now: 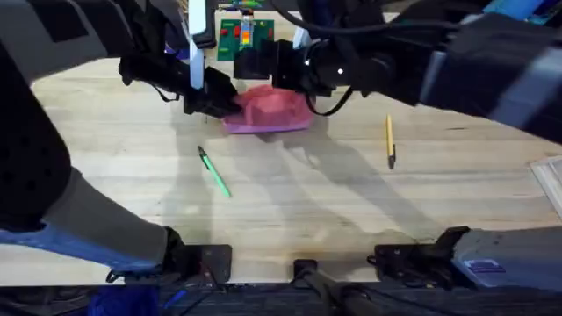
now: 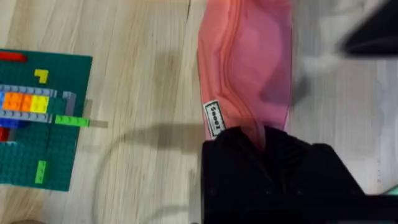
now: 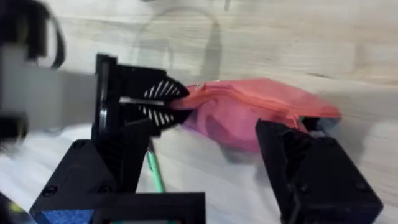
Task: Unzip the bag, pick up the pens from the table one at a time and place them inside, then zip the bag closed.
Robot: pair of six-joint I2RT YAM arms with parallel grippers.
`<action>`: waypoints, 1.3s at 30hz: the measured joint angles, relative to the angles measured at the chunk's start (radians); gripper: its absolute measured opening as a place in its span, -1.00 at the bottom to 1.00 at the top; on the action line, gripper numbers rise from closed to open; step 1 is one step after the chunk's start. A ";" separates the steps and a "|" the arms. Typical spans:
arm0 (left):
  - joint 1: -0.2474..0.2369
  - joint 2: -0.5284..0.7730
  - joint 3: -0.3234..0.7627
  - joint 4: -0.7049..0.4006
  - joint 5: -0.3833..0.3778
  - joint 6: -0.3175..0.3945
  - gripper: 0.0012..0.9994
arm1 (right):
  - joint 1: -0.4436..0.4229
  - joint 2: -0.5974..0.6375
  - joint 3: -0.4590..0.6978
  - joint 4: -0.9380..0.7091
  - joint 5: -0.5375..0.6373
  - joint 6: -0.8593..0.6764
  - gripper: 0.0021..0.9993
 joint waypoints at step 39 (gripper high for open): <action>-0.004 0.000 0.000 -0.003 0.016 0.000 -0.92 | 0.056 -0.216 0.000 -0.263 0.155 0.208 0.99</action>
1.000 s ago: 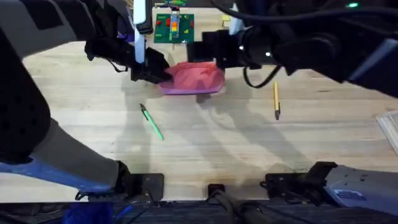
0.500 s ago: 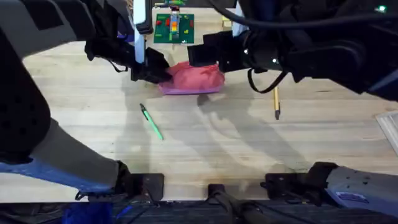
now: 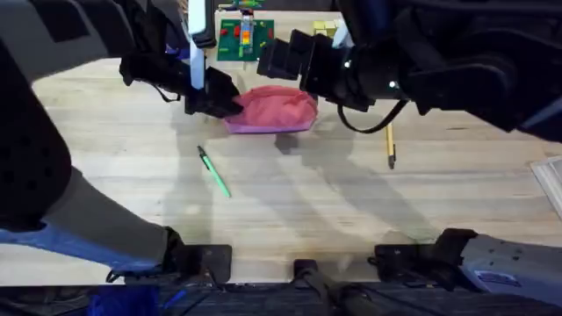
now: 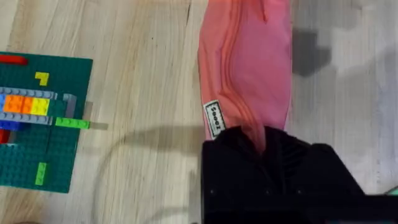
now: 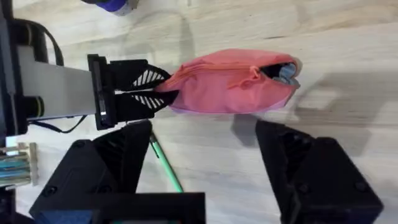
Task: Unzip the bag, pick up the pens from the table one at a time and place them inside, then zip the bag closed.
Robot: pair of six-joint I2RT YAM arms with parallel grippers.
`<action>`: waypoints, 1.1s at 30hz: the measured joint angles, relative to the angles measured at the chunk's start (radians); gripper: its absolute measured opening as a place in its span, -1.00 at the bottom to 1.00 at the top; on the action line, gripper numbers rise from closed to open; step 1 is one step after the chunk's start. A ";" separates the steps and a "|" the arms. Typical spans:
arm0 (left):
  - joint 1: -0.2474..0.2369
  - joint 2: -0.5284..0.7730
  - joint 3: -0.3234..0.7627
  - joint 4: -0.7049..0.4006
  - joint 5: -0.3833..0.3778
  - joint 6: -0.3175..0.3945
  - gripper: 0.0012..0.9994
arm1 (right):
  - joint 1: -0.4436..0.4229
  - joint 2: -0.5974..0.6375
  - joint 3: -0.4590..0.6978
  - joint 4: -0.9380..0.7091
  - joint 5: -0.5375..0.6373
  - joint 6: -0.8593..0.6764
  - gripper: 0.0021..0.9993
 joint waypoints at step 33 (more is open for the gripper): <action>0.000 0.000 0.000 0.000 0.000 0.000 -0.92 | -0.006 0.173 0.000 -0.013 0.009 0.100 1.00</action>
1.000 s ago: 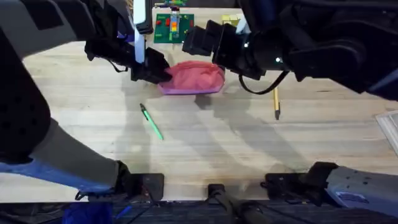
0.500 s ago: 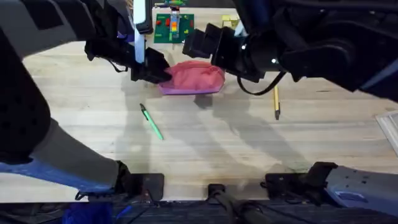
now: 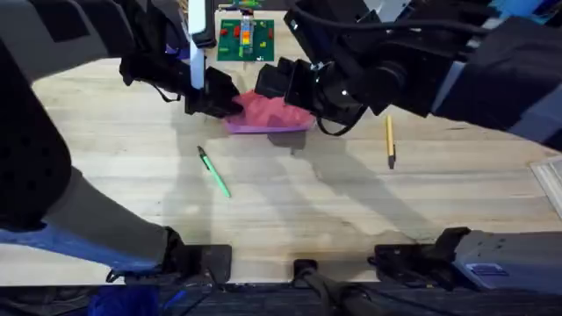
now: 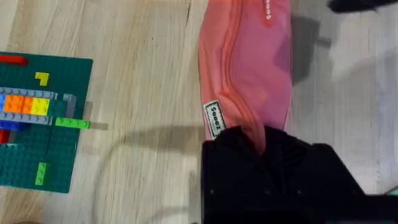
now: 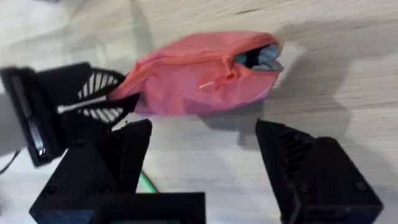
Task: Unzip the bag, pick up the pens from the table one at a time and place them inside, then zip the bag closed.
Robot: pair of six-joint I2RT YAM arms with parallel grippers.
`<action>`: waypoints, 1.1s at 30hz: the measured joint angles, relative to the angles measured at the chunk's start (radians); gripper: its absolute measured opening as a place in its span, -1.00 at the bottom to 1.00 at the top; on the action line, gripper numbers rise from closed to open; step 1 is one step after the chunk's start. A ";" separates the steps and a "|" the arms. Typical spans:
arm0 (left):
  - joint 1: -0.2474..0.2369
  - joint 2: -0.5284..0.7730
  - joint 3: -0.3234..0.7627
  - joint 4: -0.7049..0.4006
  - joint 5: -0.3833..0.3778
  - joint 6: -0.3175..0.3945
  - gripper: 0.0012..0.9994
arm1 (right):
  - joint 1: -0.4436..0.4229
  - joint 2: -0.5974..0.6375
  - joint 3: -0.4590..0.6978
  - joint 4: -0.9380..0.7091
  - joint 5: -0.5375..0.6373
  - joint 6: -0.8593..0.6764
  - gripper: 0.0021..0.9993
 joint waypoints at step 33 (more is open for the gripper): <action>0.000 0.000 0.000 0.000 0.000 0.000 -0.92 | -0.028 0.133 0.000 0.092 0.074 0.129 0.72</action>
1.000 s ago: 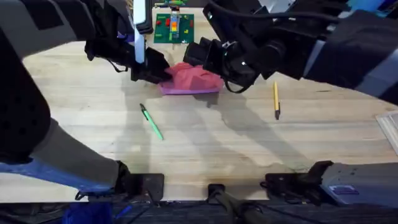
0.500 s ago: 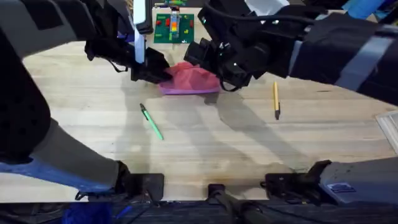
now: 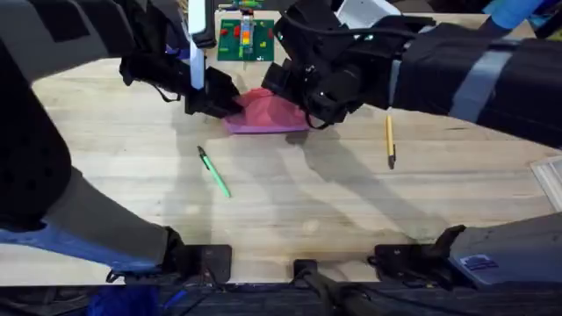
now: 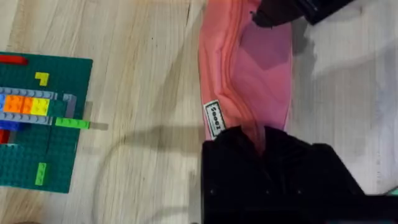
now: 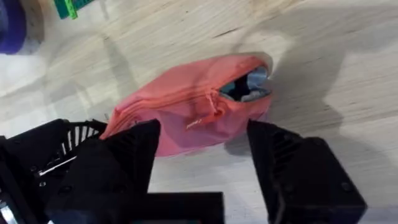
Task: Unzip the bag, pick up the pens from the table one at a time and place them inside, then zip the bag closed.
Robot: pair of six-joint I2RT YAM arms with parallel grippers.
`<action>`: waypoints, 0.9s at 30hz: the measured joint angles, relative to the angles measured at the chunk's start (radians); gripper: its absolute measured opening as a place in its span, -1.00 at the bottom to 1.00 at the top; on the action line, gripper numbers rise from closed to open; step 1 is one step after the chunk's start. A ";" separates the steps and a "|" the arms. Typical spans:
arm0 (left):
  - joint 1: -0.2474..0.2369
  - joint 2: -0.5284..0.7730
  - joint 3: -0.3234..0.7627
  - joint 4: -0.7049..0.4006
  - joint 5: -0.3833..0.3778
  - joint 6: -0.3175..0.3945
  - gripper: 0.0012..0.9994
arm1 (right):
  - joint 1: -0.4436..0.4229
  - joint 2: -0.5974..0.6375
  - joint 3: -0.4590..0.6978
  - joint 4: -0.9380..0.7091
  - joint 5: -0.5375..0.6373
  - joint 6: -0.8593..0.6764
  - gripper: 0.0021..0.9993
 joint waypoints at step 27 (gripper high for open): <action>0.000 0.000 0.000 0.001 0.000 0.000 -0.92 | -0.018 0.020 0.000 -0.007 0.008 0.006 -0.64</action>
